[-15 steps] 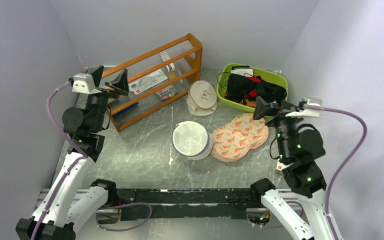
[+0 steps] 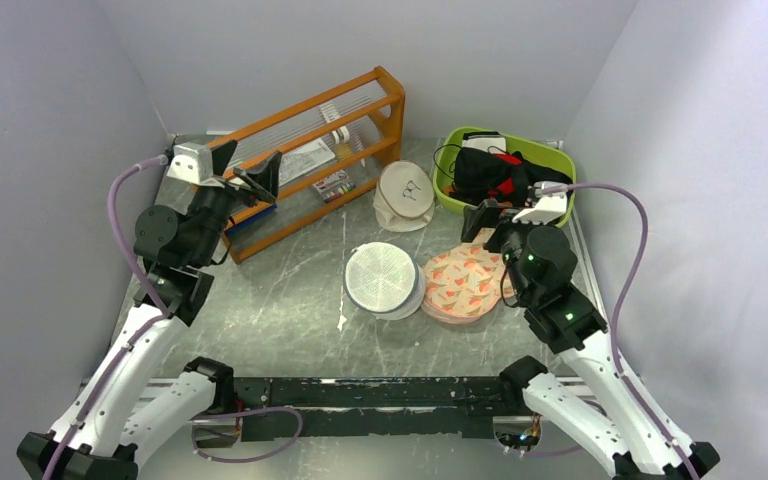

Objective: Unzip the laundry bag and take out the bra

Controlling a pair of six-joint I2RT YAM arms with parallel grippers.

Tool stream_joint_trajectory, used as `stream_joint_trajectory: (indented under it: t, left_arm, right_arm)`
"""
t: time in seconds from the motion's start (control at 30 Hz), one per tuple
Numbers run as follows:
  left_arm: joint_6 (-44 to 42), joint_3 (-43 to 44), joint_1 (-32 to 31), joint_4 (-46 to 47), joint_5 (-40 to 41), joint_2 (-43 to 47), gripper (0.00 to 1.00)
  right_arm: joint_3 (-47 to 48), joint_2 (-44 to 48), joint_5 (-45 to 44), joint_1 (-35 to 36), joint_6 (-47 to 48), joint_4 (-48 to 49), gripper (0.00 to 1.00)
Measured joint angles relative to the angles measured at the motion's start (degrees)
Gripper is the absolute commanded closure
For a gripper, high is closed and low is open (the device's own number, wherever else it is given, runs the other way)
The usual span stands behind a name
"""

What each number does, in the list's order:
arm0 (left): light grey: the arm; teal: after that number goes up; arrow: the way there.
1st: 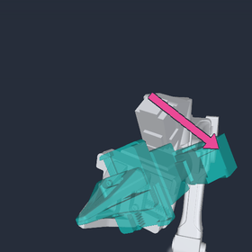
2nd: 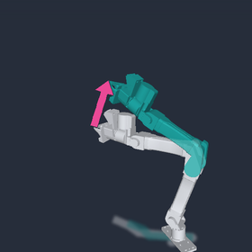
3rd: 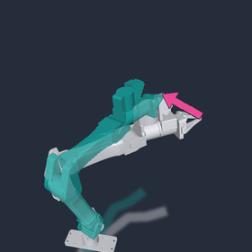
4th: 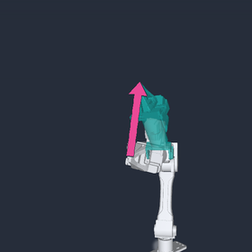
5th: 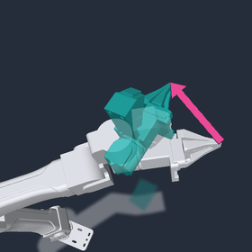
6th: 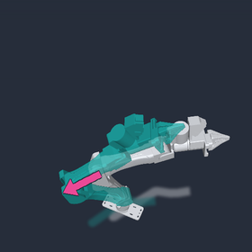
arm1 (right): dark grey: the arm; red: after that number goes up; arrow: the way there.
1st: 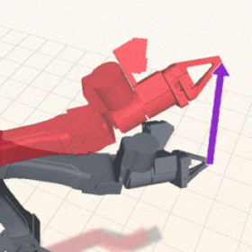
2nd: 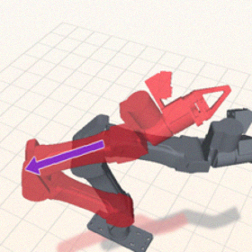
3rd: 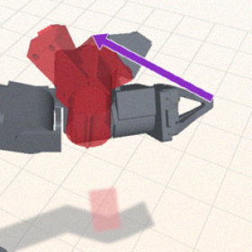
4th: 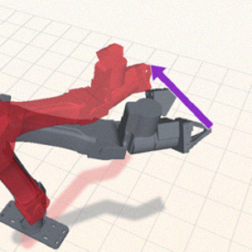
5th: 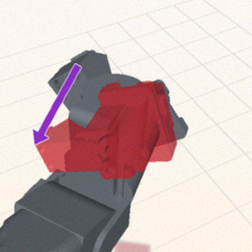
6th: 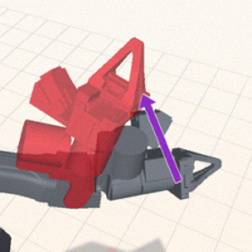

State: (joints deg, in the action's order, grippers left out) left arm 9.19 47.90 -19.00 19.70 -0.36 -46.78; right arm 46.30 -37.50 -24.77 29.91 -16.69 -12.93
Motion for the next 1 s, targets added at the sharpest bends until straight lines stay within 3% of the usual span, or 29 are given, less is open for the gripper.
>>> stream_joint_trajectory:
  t: [0.37, 0.67, 1.0]
  left_arm:
    - [-0.2, 2.47, -4.13, -3.69, -2.43, -1.86, 0.01]
    - [-0.13, 6.05, -7.45, -6.78, -9.07, -11.13, 0.01]
    - [0.42, 11.8, -10.8, -11.13, -21.75, -24.94, 0.03]
  right_arm:
    - [-0.55, -10.23, 5.99, 1.73, -6.73, -0.07, 0.0]
    - [-1.6, -20.61, 17.29, 2.21, -12.59, 0.24, 0.0]
    - [-8.11, -16.9, 14.38, 0.39, -19.67, -0.31, 0.0]
